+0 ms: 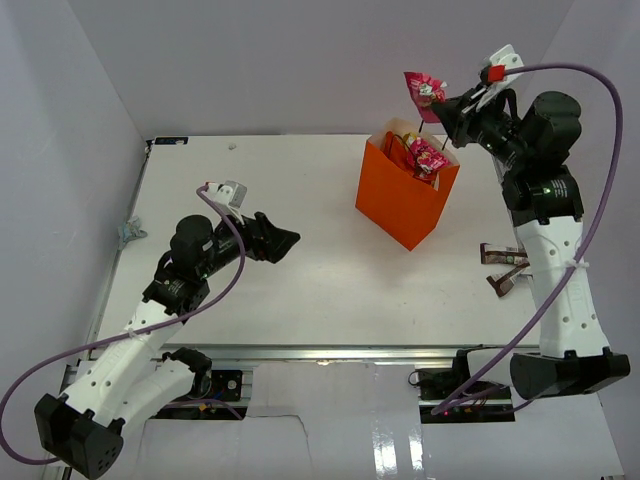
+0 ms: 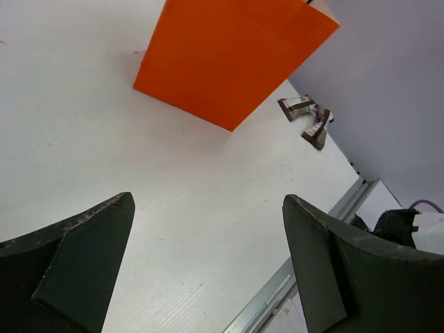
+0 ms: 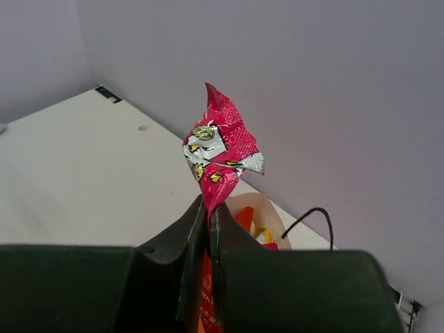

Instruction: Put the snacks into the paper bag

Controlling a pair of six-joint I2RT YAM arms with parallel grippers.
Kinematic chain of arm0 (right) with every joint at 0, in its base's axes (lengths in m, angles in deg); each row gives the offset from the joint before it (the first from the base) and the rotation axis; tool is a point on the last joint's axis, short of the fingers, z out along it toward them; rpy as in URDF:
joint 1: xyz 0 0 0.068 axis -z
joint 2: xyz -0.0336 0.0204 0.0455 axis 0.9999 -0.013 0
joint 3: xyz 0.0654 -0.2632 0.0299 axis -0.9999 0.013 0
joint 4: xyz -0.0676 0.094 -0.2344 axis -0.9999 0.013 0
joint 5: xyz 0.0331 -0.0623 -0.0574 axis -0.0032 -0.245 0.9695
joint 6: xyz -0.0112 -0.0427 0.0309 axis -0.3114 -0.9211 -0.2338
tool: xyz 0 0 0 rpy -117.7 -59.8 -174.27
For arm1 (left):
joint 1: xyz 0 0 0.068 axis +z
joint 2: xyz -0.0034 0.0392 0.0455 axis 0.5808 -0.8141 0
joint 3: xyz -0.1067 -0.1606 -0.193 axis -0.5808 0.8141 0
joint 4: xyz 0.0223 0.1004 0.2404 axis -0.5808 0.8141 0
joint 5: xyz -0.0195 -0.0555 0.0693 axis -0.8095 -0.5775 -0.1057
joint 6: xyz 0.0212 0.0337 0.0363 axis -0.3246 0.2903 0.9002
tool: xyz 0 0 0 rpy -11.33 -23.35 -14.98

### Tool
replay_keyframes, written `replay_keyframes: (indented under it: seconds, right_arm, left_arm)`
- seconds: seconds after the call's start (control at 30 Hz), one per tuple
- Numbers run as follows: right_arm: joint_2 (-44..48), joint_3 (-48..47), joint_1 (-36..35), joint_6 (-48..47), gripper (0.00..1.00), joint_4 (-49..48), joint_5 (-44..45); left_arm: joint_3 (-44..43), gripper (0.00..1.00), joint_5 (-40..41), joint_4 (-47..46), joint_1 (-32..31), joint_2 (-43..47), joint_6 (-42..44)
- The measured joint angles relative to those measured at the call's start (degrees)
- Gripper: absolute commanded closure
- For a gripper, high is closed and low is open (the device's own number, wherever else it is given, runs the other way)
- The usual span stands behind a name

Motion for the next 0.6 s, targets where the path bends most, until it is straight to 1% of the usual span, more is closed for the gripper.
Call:
replay_keyframes:
  seconds: [0.13,0.23,0.43,0.57,0.6]
  right_arm:
    - [-3.91,0.04,1.68,4.85,0.92,-2.23,6.60]
    - [-8.63,0.28,2.03,6.45,0.92,-2.43,8.83]
    - [-17.57,0.81,2.01,8.02,0.92,-1.92,9.66]
    - [-19.96,0.87,2.01,9.53,0.92,-1.40,8.24]
    - [-20.11,0.90,2.01,9.79,0.90,-1.25,7.67]
  left_arm:
    - [0.00,0.02,4.48,2.03,0.02,-0.28,-0.63]
    - [-0.04,0.02,8.70,4.13,0.02,-0.28,-1.88]
    - [-1.05,0.02,16.15,10.45,0.02,-0.66,-5.16]
    - [-1.77,0.02,20.13,13.31,0.02,-0.63,-7.56]
    - [-1.95,0.02,21.44,14.19,0.02,-0.63,-8.44]
